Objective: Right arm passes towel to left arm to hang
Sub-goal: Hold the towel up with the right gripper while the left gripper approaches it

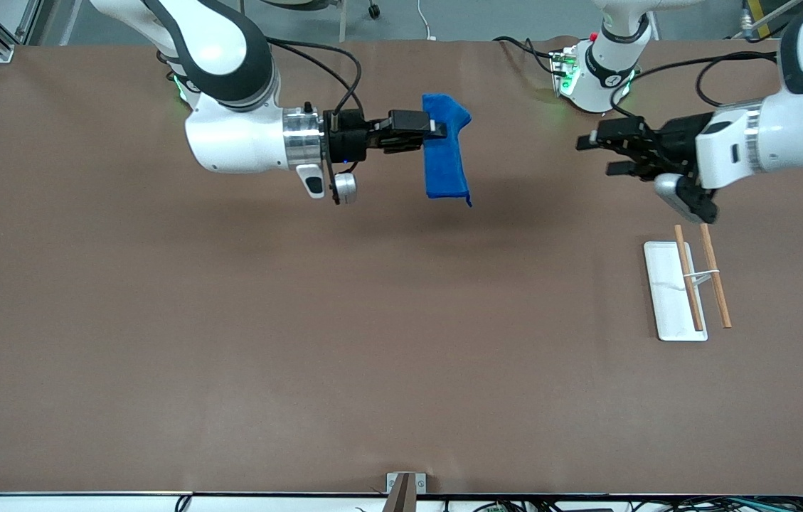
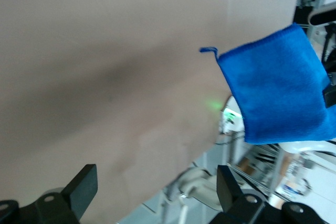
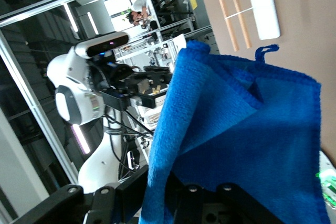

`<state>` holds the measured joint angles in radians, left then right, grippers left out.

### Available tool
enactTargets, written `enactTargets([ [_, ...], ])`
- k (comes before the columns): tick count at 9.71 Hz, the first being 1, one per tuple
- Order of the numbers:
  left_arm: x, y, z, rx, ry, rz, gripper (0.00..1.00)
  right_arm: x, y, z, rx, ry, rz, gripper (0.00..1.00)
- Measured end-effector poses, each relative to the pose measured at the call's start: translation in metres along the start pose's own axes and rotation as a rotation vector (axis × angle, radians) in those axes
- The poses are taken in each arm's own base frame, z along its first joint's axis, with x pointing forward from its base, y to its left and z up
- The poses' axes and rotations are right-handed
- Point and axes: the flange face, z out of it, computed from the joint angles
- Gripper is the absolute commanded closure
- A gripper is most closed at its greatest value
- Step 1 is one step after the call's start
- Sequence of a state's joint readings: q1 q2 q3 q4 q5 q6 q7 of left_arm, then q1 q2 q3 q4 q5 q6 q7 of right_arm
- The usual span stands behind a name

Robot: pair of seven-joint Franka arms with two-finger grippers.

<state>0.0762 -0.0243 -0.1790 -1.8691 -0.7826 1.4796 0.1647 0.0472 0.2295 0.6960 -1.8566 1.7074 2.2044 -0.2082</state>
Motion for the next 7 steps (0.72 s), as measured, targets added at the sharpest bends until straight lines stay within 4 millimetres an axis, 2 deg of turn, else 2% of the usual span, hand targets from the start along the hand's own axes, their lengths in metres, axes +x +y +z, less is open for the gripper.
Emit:
enactTargets([
  [1, -0.007, -0.006, 0.02, -0.074, -0.026, -0.025, 0.0, -0.004, 0.001, 0.011, 0.041, -0.001, -0.004, 1.0],
  [3, -0.014, -0.018, 0.056, -0.216, -0.067, -0.079, 0.0, -0.003, 0.001, 0.017, 0.081, 0.014, -0.011, 1.0],
  [5, -0.017, -0.026, 0.076, -0.345, -0.032, -0.131, 0.0, -0.002, -0.003, 0.019, 0.1, 0.027, -0.009, 1.0],
  [7, -0.021, -0.023, 0.101, -0.433, 0.07, -0.166, 0.0, -0.002, -0.004, 0.02, 0.102, 0.03, -0.009, 1.0],
])
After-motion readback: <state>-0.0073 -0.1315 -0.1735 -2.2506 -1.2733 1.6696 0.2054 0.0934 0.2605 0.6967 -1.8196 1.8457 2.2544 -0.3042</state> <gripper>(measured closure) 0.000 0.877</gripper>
